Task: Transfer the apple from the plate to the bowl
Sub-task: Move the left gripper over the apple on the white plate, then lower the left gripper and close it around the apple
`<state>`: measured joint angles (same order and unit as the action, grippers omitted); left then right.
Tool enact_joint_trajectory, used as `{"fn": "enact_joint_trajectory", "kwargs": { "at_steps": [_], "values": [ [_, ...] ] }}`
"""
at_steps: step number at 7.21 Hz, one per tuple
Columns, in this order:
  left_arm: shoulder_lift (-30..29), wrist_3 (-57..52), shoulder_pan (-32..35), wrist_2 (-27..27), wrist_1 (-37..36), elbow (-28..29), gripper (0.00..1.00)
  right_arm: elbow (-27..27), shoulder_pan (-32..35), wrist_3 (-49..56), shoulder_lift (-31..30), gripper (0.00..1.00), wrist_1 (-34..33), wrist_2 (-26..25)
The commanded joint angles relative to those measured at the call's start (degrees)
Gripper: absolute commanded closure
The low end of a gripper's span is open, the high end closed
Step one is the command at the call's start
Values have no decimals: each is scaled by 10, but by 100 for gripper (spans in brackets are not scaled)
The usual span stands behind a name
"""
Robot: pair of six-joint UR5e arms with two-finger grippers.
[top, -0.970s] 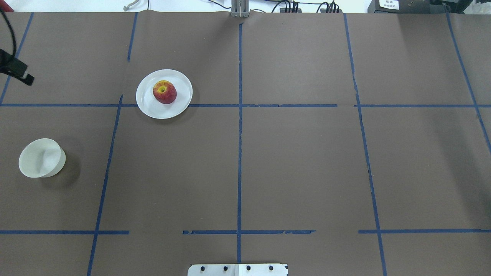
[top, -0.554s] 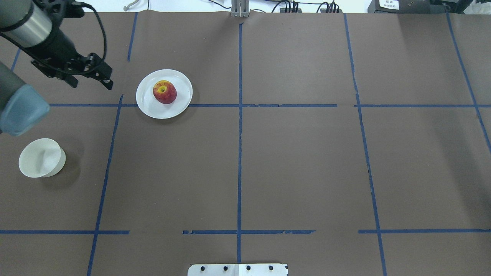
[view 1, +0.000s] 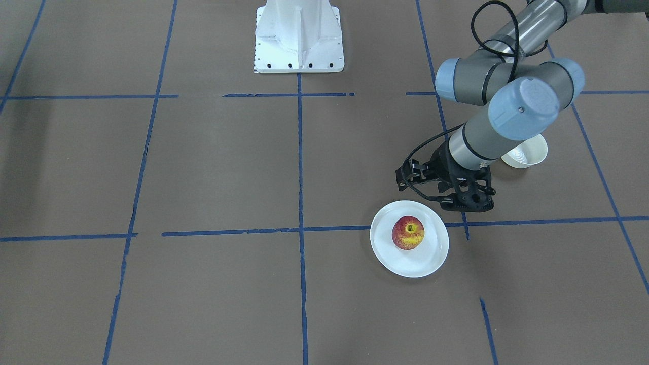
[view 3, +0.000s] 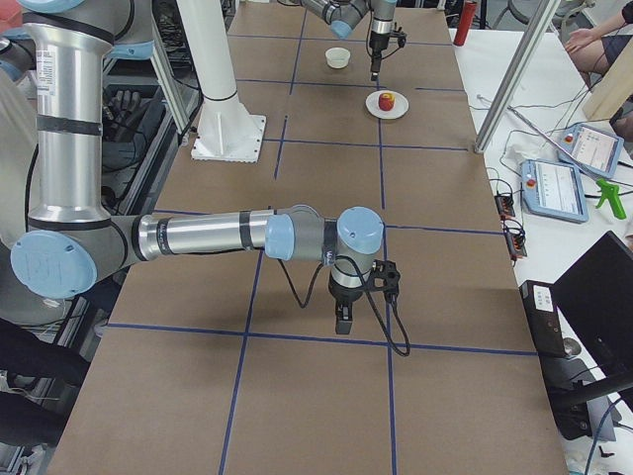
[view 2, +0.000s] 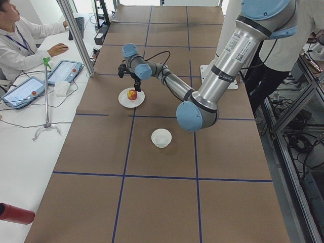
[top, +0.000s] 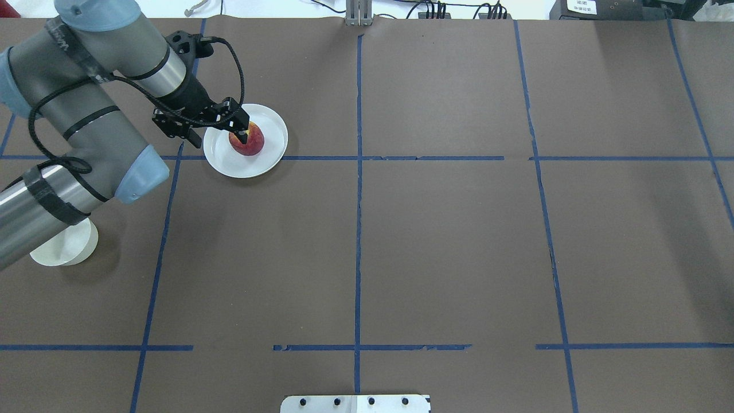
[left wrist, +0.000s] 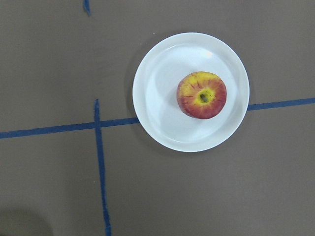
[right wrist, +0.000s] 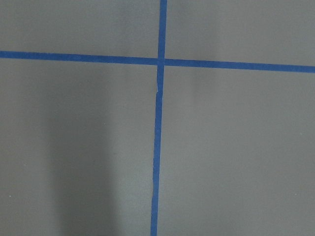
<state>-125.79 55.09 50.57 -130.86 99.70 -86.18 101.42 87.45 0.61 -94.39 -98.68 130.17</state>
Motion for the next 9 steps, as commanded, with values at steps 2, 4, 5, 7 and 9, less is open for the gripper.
{"fn": "enact_joint_trajectory", "kwargs": {
  "at_steps": [2,4,5,7,9],
  "values": [
    [-49,27,-34,71,1,72,0,0,0,0,0,0,0,0],
    [-58,27,-42,125,12,107,0,0,0,0,0,0,0,0],
    [-58,27,-42,124,16,107,0,0,0,1,0,0,0,0],
    [-56,24,-42,125,43,124,0,0,0,1,0,0,0,0],
    [-55,22,-42,126,61,138,0,0,0,0,0,0,0,0]
  ]
}}
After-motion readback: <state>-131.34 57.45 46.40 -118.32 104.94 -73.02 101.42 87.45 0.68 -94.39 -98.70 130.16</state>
